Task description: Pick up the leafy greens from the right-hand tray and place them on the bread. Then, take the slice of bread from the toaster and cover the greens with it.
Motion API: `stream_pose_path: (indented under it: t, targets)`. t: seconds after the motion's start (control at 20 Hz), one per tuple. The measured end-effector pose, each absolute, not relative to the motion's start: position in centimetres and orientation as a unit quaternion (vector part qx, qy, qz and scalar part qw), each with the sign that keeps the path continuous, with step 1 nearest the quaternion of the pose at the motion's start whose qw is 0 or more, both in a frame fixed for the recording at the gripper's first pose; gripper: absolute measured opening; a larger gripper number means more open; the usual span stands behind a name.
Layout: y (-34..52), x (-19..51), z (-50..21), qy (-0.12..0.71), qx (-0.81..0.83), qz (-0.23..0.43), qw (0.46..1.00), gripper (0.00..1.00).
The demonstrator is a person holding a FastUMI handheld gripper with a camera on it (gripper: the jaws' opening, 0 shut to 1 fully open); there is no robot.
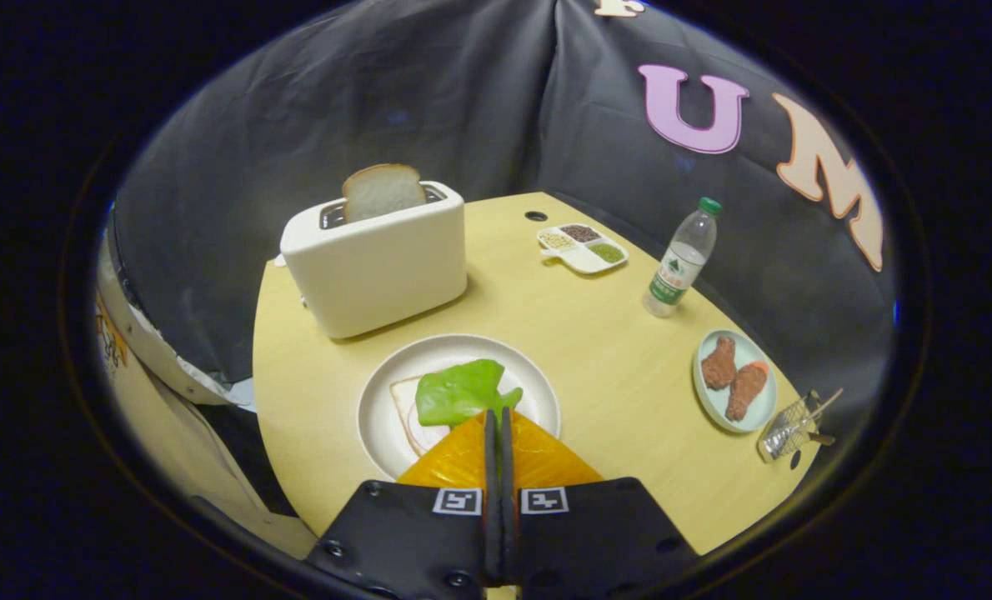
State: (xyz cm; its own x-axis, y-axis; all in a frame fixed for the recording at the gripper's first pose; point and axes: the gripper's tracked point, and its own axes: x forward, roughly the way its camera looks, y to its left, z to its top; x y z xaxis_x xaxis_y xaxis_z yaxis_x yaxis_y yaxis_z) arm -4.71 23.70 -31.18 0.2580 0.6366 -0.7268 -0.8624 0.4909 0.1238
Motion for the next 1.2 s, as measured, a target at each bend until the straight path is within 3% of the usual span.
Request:
stream_pose_path:
  t: [0.85,0.9,1.2]
  targets:
    - [30.4,-8.2,-36.5,0.408,-0.165,0.457,0.773,0.05]
    - [30.5,-8.3,-36.5,0.409,-0.166,0.457,0.772,0.08]
    - [30.7,-8.0,-35.7,0.41,-0.143,0.433,0.79,0.5]
